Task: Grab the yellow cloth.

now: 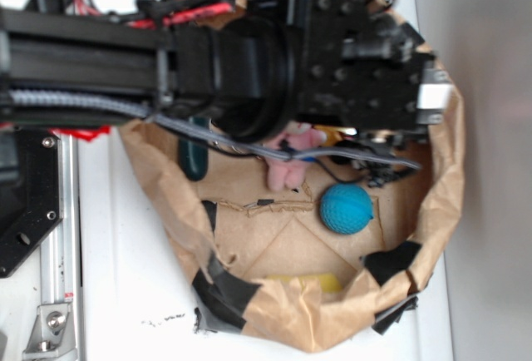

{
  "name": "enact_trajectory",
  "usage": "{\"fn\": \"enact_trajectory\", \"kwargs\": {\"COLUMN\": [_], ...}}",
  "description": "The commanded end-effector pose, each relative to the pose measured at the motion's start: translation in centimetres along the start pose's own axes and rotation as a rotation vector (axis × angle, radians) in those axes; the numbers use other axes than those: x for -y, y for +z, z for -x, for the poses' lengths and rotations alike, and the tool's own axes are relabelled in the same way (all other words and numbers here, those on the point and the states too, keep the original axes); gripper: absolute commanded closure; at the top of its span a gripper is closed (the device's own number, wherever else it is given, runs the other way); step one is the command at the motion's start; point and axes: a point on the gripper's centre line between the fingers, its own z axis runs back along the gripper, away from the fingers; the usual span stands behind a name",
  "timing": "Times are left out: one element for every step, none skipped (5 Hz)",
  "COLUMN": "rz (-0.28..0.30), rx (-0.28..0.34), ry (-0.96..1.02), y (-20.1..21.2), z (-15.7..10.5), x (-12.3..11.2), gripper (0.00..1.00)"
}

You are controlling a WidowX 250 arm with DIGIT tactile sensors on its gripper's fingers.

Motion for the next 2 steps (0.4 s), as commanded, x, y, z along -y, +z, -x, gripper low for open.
{"fn": "enact_trajectory", "kwargs": {"rz": [-0.041, -0.04], "rx": [-0.044, -0.059], "ry": [0.088, 0.061], "y": [-1.61, -1.19], "z": [0.38, 0.36], "x": [-1.76, -1.23], "gripper": [1.0, 1.0]}}
